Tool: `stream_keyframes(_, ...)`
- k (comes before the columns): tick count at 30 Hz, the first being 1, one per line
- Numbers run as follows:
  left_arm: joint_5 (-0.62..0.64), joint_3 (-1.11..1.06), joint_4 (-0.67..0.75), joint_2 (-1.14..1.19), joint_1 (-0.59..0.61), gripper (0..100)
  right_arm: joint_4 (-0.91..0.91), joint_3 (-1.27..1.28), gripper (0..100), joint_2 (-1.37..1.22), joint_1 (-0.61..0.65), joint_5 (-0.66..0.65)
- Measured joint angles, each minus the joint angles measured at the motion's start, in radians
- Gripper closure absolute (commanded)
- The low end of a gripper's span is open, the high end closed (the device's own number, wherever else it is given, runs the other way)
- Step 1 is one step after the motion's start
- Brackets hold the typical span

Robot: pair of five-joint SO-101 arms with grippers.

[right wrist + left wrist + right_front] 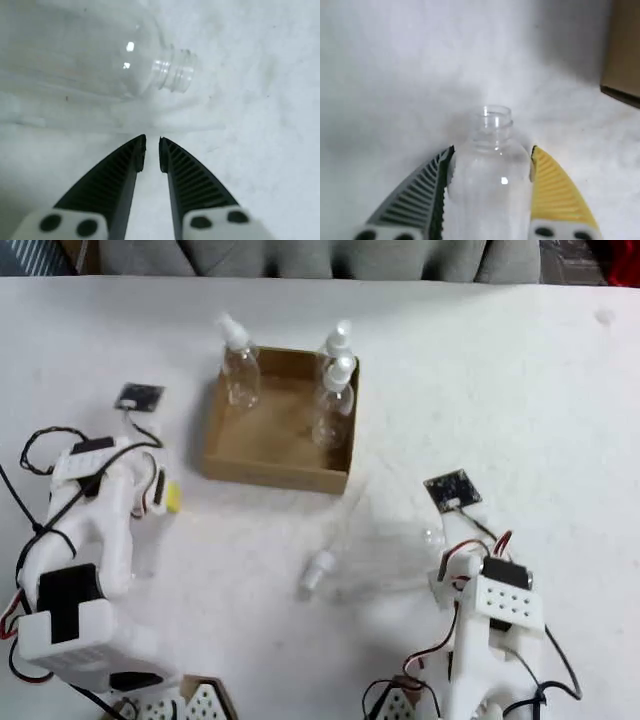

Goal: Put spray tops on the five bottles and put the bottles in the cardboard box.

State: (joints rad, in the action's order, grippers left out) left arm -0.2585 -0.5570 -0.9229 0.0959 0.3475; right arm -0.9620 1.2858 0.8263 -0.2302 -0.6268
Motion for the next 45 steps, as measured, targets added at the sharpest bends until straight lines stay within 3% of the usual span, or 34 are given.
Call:
stream_keyframes(3,0.086,0.0,0.021,0.0,0.025,98,-0.123,-0.13,97.8,0.0,0.006,-0.025)
stream_keyframes(7,0.115,0.0,0.031,0.0,0.034,98,-0.336,-0.307,97.8,0.0,0.11,-0.084)
stream_keyframes(12,0.121,0.0,0.031,0.0,0.034,98,-0.514,-0.362,96.9,0.0,0.342,-0.316)
stream_keyframes(16,0.121,0.0,0.031,0.0,0.034,98,-0.597,-0.356,89.6,0.0,0.525,-0.528)
stream_keyframes(21,0.121,0.0,0.031,0.0,0.034,98,-0.572,-0.272,88.0,0.0,0.689,-0.577)
stream_keyframes(24,0.121,0.0,0.031,0.0,0.034,98,-0.493,-0.21,87.9,0.0,0.726,-0.58)
stream_keyframes(45,0.086,0.0,0.031,0.0,0.032,98,-0.193,-0.144,87.8,-0.095,0.738,-0.588)
